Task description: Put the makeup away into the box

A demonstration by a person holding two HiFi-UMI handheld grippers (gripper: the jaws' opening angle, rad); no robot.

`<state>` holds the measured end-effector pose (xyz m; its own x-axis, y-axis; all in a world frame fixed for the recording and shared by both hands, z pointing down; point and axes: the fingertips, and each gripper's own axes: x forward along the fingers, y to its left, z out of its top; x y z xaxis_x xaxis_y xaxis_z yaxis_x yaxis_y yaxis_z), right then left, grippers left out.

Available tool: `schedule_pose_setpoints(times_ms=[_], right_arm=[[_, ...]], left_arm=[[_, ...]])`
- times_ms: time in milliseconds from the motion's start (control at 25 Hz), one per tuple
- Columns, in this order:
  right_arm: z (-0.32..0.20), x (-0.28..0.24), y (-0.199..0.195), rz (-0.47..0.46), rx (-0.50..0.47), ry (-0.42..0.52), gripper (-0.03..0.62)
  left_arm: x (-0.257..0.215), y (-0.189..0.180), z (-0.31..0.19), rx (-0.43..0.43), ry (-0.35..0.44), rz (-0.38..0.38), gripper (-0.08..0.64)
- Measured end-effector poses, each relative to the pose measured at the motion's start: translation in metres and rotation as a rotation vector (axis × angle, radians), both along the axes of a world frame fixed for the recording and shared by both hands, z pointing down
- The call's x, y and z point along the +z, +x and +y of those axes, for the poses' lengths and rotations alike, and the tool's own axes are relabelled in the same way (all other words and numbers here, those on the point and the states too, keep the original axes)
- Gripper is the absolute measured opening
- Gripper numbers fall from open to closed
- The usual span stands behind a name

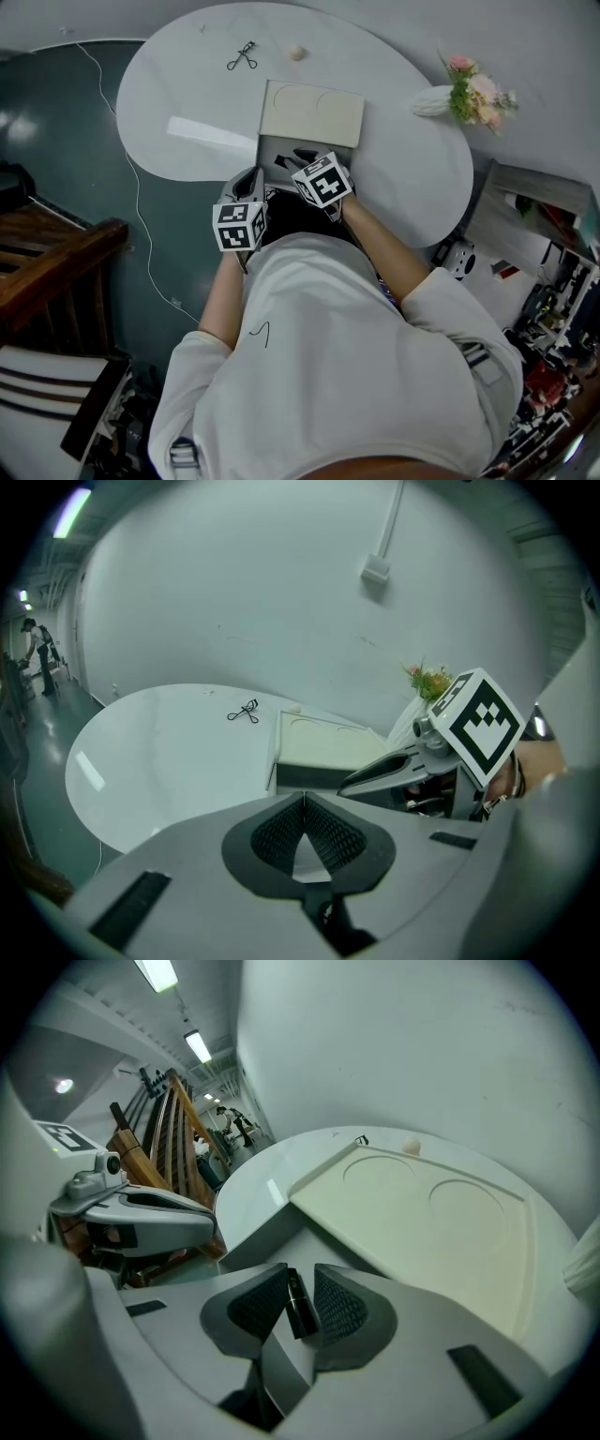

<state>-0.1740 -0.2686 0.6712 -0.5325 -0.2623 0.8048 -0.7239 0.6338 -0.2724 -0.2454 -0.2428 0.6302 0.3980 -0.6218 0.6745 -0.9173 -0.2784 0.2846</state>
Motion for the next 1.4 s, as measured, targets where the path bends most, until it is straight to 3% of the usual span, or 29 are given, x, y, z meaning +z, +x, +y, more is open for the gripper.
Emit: schedule_pose_setpoints(times_ms=[120,560,720,1120,1400], right_arm=[[0.002,-0.010,0.014,-0.015,0.038,0.031,-0.002],[0.021,-0.042,0.096,-0.066,0.205,0.142,-0.002],[0.020,-0.064,0.134,-0.066,0.270,0.229,-0.002],[-0.007,-0.204,0.188,-0.136,0.375,0.635,-0.002],[-0.014,-0.317,0.221,-0.179,0.428,0.901,-0.002]], left_arm=[[-0.003,0.011,0.001,0.008,0.007,0.008,0.020],[-0.015,0.082,-0.001,0.077,0.036,0.045,0.020],[-0.032,0.108,-0.006,0.089,0.082,0.069,0.020],[-0.151,0.142,-0.039,0.066,0.353,0.143,0.020],[-0.255,0.156,-0.051,0.094,0.611,0.136,0.020]])
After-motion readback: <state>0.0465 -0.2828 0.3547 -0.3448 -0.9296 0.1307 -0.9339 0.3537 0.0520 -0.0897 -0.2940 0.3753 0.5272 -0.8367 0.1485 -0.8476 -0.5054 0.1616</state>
